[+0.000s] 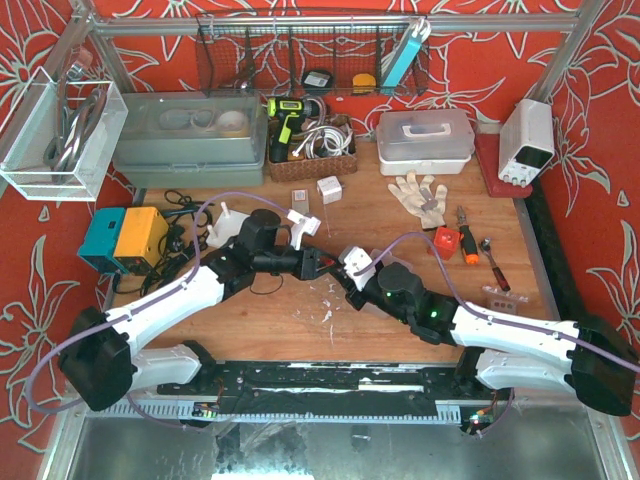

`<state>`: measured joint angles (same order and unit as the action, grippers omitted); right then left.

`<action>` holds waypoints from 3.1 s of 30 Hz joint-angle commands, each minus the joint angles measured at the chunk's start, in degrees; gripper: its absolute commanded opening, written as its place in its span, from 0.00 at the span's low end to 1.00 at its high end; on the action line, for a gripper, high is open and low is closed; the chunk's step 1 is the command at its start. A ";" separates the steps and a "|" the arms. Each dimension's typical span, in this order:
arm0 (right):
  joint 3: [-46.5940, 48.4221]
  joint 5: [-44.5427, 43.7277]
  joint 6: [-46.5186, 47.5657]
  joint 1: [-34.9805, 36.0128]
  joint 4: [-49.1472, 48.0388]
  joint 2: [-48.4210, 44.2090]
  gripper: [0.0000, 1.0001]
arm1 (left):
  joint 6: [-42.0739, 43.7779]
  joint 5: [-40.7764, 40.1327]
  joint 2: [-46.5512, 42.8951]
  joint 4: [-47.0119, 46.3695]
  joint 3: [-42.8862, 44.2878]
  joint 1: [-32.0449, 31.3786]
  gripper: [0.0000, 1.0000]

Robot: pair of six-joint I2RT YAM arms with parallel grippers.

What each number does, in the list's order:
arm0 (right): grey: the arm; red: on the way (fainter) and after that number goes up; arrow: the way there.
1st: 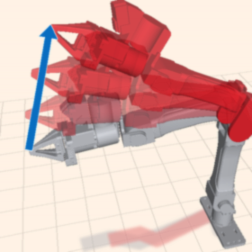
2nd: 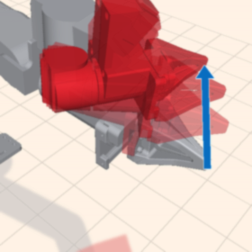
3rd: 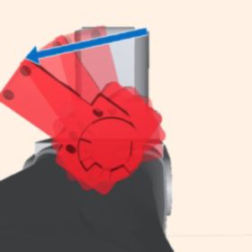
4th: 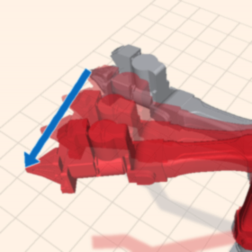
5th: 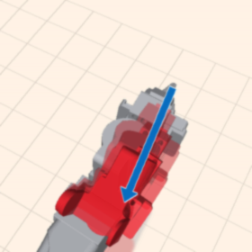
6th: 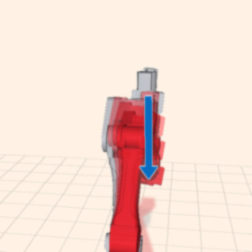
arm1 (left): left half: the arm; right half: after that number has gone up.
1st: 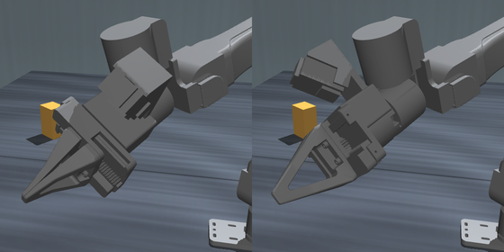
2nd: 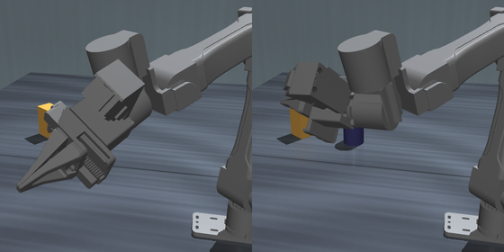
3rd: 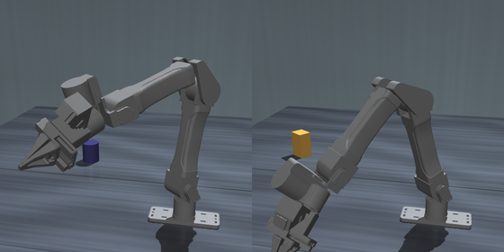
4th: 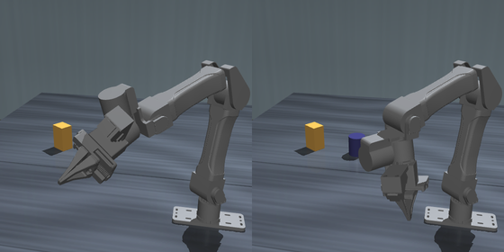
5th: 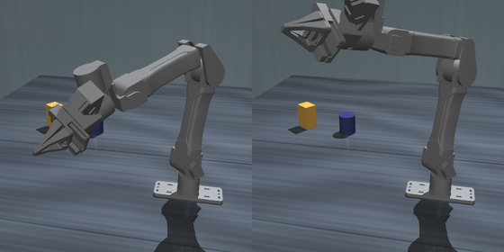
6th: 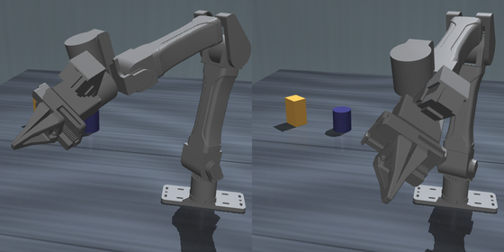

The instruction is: Install the large spring

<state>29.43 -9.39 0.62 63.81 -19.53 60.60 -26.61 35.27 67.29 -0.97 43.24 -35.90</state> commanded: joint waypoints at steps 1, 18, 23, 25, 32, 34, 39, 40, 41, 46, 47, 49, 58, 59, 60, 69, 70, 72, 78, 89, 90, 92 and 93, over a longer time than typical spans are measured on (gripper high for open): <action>0.03 -1.18 0.69 0.68 -2.35 0.05 0.07 | -0.19 3.55 0.34 -1.56 0.12 -0.31 0.26; 12.88 -10.58 -10.85 0.48 24.70 -1.89 0.94 | 0.97 -26.47 -5.55 2.53 2.49 0.69 0.00; 14.53 -16.70 -13.88 0.53 30.10 -7.52 0.99 | 2.83 -46.38 -5.84 3.44 3.77 1.75 0.00; 12.03 -20.62 -13.24 0.44 28.87 -9.99 0.99 | 3.78 -52.53 -5.28 2.99 4.39 3.31 0.00; 2.08 -30.93 -13.81 -0.41 23.09 -16.43 0.99 | 5.17 -59.48 1.37 2.82 8.24 13.03 0.00; 1.04 -31.91 -14.91 -0.75 22.67 -17.52 0.99 | 5.78 -61.72 3.16 1.66 8.06 15.24 0.00; -0.60 -31.15 -15.38 -1.14 20.92 -17.93 0.99 | 5.17 -60.95 8.40 0.96 8.85 21.66 0.00; -0.68 -31.22 -15.48 -1.17 20.59 -17.69 0.99 | 5.25 -61.04 9.32 0.93 9.06 22.40 0.00; -0.69 -31.21 -15.49 -1.27 20.56 -17.29 0.99 | 5.40 -61.30 10.22 0.71 9.21 22.98 0.00; 0.27 -30.53 -15.48 -1.41 21.24 -15.44 0.99 | 5.77 -61.05 14.41 -1.48 9.75 26.02 0.00; 0.35 -30.43 -15.50 -1.47 21.28 -15.24 0.99 | 5.82 -60.99 15.33 -1.71 10.08 26.47 0.00; 0.32 -30.25 -15.56 -1.58 21.12 -14.84 0.99 | 5.98 -60.97 17.35 -1.44 11.18 27.37 0.00; 0.71 -29.72 -15.40 -1.90 21.08 -13.37 0.99 | 5.59 -58.53 21.03 -1.28 13.08 30.58 0.00; 0.72 -29.79 -15.46 -2.00 21.06 -13.32 0.99 | 5.57 -58.24 21.33 -1.28 13.17 30.76 0.00; 0.72 -29.80 -15.37 -2.03 21.03 -13.39 0.99 | 5.57 -57.97 21.55 -1.26 13.29 31.01 0.00; 0.63 -29.60 -15.21 -2.20 20.93 -13.40 0.99 | 5.62 -56.49 23.85 -1.42 13.84 31.81 0.00; 0.63 -29.56 -15.21 -2.27 20.93 -13.48 0.99 | 5.60 -56.23 24.13 -1.74 13.76 31.96 0.00; 0.56 -29.39 -15.17 -2.29 20.91 -13.58 0.99 | 5.67 -55.72 24.80 -1.88 13.94 32.29 0.00; 0.63 -29.02 -15.04 -2.38 20.93 -13.59 0.99 | 6.22 -55.51 26.65 -2.93 14.13 32.73 0.02; 0.60 -28.68 -14.77 -2.55 20.41 -12.55 0.99 | 6.49 -52.86 30.61 -1.64 16.26 33.14 0.36; 0.70 -28.66 -14.82 -2.55 20.45 -12.39 0.99 | 6.53 -52.64 30.62 -1.32 16.51 33.11 0.40; 0.84 -28.66 -15.09 -2.63 20.45 -12.08 0.99 | 6.45 -52.10 30.28 -0.78 16.81 33.10 0.47; 0.89 -28.65 -15.19 -2.64 20.46 -11.88 0.99 | 6.40 -51.80 30.03 -0.66 16.87 33.13 0.52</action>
<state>29.71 -38.37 -14.11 61.54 1.89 48.18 -20.47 -17.39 97.78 -2.00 58.41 -3.20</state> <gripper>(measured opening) 0.989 0.452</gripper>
